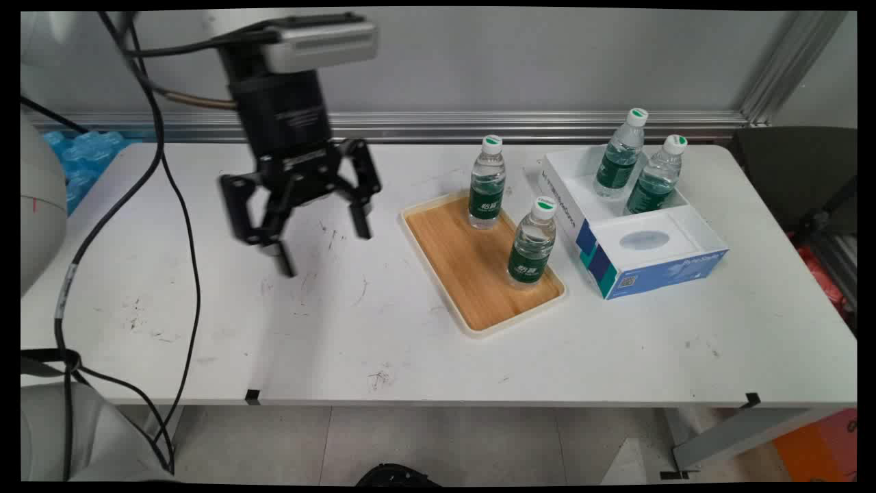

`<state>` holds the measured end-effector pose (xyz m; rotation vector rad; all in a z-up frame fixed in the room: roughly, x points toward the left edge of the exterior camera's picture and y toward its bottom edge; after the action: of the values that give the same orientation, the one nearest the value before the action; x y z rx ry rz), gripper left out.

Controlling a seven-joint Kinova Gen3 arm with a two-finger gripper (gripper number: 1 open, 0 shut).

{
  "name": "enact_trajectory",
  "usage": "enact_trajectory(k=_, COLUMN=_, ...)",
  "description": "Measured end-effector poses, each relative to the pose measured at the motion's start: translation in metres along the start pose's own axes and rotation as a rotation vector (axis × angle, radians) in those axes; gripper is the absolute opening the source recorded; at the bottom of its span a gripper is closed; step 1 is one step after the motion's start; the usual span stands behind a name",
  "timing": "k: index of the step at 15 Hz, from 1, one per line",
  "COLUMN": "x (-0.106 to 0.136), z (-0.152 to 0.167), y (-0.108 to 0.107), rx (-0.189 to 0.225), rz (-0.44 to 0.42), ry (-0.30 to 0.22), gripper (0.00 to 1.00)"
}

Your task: Pick up the green bottle from the white box

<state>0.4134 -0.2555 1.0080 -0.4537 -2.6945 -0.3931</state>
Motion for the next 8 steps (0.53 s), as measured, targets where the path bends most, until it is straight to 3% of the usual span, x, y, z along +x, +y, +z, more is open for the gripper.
enact_trajectory(k=8, x=0.007, z=-0.010, y=-0.054, rx=0.247, rz=-0.285, ry=0.105, gripper=1.00)
